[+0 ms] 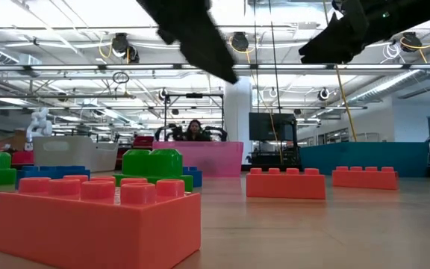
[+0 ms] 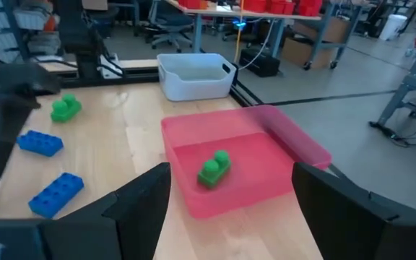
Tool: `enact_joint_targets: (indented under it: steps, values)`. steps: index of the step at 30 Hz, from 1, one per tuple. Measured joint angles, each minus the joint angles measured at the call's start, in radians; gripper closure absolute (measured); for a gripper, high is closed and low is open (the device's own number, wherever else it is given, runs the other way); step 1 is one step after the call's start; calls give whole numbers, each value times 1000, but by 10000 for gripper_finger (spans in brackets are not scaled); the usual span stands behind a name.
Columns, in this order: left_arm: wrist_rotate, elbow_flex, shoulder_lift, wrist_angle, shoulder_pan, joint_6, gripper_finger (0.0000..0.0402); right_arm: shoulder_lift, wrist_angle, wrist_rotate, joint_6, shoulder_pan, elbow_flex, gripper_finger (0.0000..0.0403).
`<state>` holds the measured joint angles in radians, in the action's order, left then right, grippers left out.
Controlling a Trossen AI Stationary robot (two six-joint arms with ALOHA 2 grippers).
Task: Sort & place blocks by color
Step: Put the orange game piece into the white bin
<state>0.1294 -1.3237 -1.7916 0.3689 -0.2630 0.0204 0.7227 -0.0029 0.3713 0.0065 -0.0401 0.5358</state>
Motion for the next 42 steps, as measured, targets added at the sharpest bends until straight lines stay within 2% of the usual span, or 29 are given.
enact_joint_targets:
  steps: [4,11,18,25,35,42]
  values:
    - [-45,-33,-58,-4,-1,8,62,-3,-24,-1,17,0,0,118]
    - [-52,-66,-167,-36,-2,27,75,-10,-60,-5,35,5,0,118]
    - [-93,-65,-199,-105,-9,65,76,-11,-82,-6,35,9,0,118]
    - [-75,-62,-201,-113,-24,78,76,-12,-92,-9,33,9,0,118]
    - [-50,-62,-296,-142,-18,82,76,-20,-79,-8,16,9,0,118]
    - [-48,-62,-316,-171,-19,114,76,-23,-85,-9,12,9,0,118]
